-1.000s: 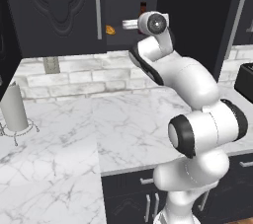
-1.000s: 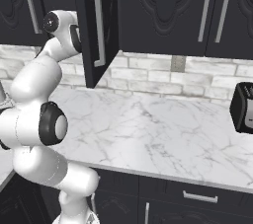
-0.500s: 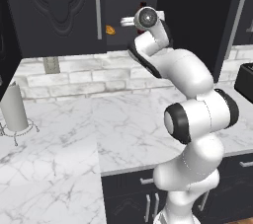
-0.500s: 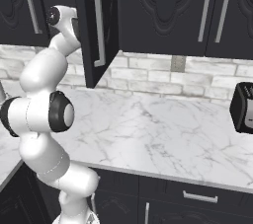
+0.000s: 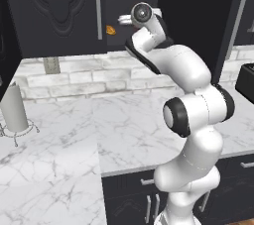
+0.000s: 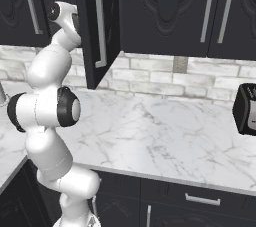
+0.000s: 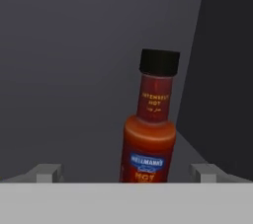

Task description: The dining table condiment station is running low on condiment bottle. Refill the condiment station by opening the cabinet and taking the condiment bottle from the cabinet and placing it on the dining table.

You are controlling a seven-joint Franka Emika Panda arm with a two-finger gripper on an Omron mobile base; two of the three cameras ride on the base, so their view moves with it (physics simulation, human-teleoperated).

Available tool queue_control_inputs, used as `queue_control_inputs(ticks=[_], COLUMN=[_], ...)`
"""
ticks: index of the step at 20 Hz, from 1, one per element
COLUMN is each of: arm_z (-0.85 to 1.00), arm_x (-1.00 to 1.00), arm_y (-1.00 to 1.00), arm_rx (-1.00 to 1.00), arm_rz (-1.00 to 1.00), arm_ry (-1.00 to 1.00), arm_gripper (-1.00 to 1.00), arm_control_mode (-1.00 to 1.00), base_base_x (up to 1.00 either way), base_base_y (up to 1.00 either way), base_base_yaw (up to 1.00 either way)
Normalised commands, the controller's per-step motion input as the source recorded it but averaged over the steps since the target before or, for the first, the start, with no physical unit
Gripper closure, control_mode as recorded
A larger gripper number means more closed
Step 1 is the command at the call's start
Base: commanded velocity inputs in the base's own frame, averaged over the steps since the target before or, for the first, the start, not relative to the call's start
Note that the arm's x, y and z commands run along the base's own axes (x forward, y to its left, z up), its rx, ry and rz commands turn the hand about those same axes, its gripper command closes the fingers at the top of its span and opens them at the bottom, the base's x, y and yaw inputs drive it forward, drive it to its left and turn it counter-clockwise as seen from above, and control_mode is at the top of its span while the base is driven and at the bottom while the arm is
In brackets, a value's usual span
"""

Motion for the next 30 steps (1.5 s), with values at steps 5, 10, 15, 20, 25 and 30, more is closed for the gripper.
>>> queue_control_inputs(ticks=[5, 10, 15, 20, 25, 30], arm_z=[0.0, 0.0, 0.0, 0.0, 0.0, 0.0], arm_x=[0.06, 0.1, 0.16, 0.14, 0.12, 0.11], arm_y=[-0.17, -0.13, -0.04, -0.01, -0.01, -0.03], arm_rx=[0.01, 0.0, 0.0, 0.0, 0.0, 0.0], arm_rz=[-0.06, -0.05, -0.02, 0.0, 0.0, 0.0], arm_ry=[0.01, 0.03, 0.03, 0.03, 0.05, 0.06], arm_gripper=[-1.0, -1.0, -1.0, -1.0, -1.0, 1.0], arm_control_mode=[-1.0, -1.0, -1.0, -1.0, -1.0, -1.0], base_base_x=[0.0, 0.0, 0.0, 0.0, 0.0, 0.0], base_base_y=[0.0, 0.0, 0.0, 0.0, 0.0, 0.0], base_base_yaw=[0.0, 0.0, 0.0, 0.0, 0.0, 0.0])
